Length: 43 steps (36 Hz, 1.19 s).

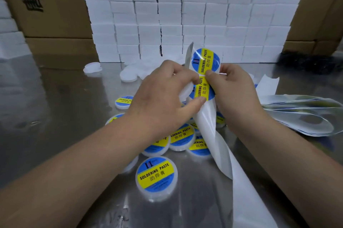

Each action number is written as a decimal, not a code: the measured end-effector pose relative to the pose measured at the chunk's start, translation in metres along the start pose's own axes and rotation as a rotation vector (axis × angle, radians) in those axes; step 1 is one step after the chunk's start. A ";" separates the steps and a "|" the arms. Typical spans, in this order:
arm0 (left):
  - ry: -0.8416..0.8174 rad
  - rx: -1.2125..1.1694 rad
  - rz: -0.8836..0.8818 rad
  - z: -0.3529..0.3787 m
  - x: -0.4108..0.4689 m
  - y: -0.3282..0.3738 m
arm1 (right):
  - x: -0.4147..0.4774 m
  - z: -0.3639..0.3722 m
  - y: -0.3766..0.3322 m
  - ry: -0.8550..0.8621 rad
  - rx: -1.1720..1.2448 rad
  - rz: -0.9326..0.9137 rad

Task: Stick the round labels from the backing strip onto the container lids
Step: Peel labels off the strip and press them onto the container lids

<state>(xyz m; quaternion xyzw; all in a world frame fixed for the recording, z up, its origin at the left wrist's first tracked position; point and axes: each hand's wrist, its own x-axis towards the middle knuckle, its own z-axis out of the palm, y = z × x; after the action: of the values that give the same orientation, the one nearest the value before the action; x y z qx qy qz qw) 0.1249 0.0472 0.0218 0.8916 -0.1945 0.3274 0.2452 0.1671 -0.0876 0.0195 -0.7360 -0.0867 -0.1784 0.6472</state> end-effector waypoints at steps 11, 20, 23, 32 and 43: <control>0.100 -0.011 -0.106 0.000 -0.004 -0.004 | -0.006 0.003 -0.005 -0.330 0.431 0.067; 0.151 -0.090 -0.160 0.003 -0.003 -0.013 | -0.013 0.004 0.000 -0.549 0.415 -0.070; 0.184 -0.131 -0.162 0.004 -0.002 -0.014 | -0.014 0.004 0.000 -0.548 0.368 -0.082; 0.177 -0.144 -0.155 0.004 -0.004 -0.012 | -0.013 0.006 0.001 -0.510 0.373 -0.023; 0.135 -0.164 -0.202 -0.001 -0.004 -0.009 | -0.017 0.007 -0.001 -0.417 0.154 -0.110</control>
<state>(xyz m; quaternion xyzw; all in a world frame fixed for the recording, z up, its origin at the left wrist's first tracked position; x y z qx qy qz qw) 0.1266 0.0557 0.0166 0.8595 -0.1128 0.3434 0.3613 0.1523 -0.0793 0.0137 -0.6994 -0.2722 -0.0503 0.6589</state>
